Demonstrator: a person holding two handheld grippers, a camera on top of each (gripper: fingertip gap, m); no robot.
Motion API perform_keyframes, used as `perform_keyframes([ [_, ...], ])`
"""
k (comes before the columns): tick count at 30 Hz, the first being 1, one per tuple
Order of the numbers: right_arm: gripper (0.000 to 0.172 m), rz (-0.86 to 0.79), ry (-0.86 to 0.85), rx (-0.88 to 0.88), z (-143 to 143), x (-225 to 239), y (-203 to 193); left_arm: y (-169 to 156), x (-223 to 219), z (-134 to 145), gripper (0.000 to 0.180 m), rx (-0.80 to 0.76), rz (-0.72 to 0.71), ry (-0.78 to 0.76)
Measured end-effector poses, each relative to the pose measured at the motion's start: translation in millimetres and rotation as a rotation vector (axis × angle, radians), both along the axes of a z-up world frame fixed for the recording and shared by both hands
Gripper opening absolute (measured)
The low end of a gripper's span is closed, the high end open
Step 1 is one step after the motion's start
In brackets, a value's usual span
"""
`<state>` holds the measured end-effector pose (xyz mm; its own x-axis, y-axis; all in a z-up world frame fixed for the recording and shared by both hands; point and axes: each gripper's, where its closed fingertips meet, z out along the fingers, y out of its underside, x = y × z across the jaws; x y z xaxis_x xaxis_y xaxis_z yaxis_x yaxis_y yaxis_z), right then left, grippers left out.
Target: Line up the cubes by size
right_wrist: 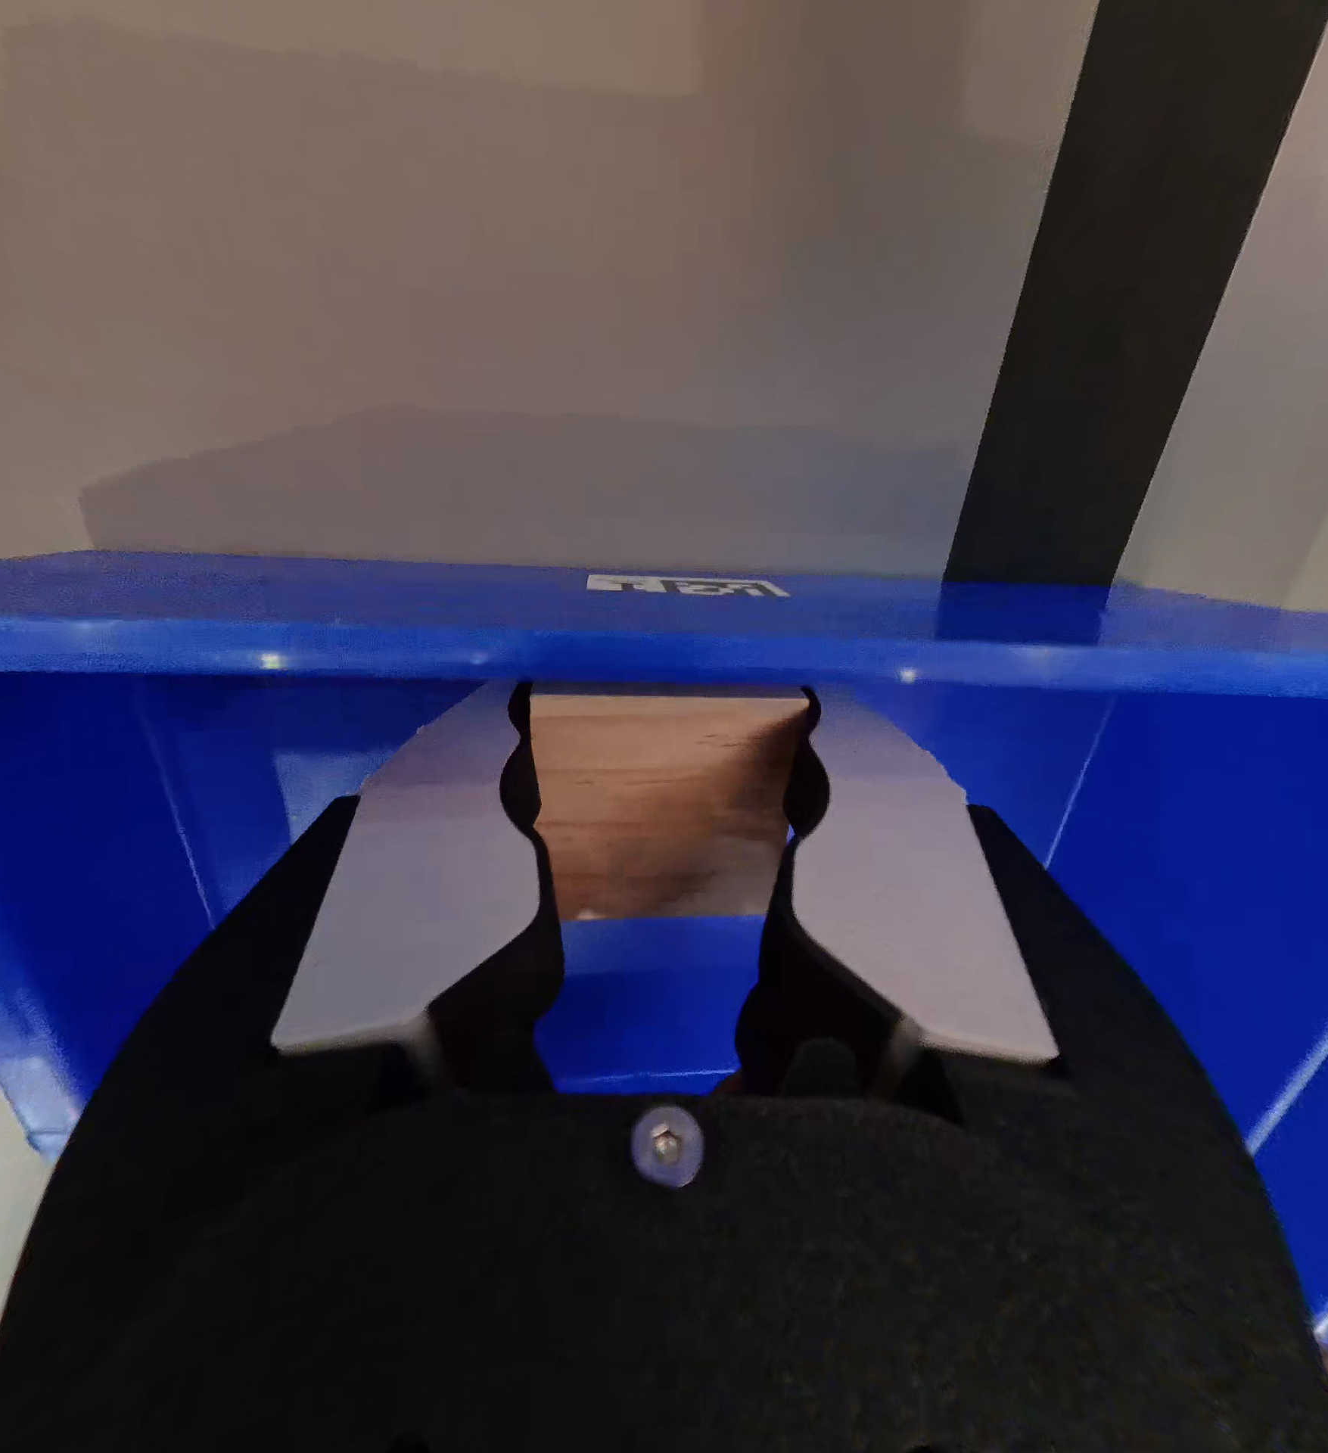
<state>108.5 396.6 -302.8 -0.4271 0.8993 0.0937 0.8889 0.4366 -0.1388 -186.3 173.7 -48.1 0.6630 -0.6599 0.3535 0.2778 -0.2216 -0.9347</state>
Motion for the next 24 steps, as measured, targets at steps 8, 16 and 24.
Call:
perform_keyframes([
  [8,0.071,0.001,0.028,-0.006,3.7,-8.0,-2.9,1.3,0.6,-1.1,0.006,-0.003,-0.002,0.003],
  [16,0.081,-0.068,0.06,0.136,43.8,11.7,14.0,-3.4,-16.4,3.0,0.014,0.008,0.048,0.041],
  [24,0.074,-0.268,0.261,0.263,120.6,56.2,-0.1,-36.8,-153.8,-5.8,0.039,-0.06,0.492,0.267],
])
